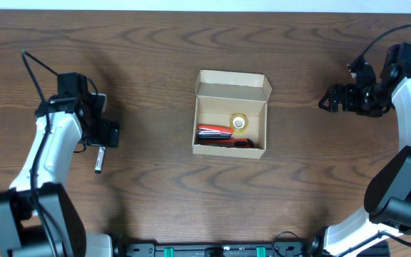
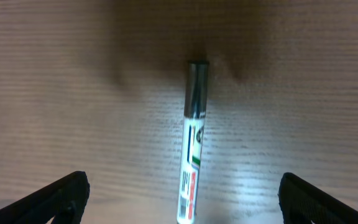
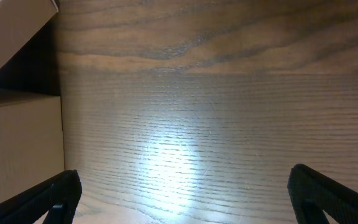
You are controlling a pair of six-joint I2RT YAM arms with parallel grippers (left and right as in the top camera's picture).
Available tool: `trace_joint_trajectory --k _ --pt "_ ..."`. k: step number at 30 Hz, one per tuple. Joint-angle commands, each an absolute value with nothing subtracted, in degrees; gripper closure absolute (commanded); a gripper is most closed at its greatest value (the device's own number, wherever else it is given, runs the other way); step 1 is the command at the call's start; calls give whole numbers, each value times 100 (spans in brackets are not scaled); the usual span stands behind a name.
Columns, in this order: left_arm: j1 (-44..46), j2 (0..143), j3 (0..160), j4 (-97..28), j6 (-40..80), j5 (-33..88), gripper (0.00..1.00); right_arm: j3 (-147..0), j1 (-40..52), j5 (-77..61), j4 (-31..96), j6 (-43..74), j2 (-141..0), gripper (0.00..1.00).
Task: Pack container
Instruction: 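Move the left gripper back left over the white marker, then close the left gripper on the white marker and lift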
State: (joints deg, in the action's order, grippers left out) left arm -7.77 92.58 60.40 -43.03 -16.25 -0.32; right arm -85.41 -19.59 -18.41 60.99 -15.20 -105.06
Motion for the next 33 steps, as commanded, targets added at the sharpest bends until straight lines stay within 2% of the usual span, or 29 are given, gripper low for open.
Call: trace_joint_trajectory --k 1,11,27,28,33 --pt "-786 9529 6012 -4213 -1824 5 5 -8532 -1979 -1911 6101 -1544 -10405 1" --pt "-786 10084 5970 -3997 -1824 174 3 -8532 -1979 -1907 6106 -1546 -10405 1" --pt "-786 10079 5076 -3155 -1450 454 0 -8532 -1979 -1905 6154 -1546 -10405 1" --pt "-786 10079 5076 -3146 -1452 454 9 -8532 -1979 -1905 6165 -1546 -10405 1" --pt "-786 10079 5076 -3164 -1452 454 34 -8532 -1979 -1900 6178 -1546 -10405 1"
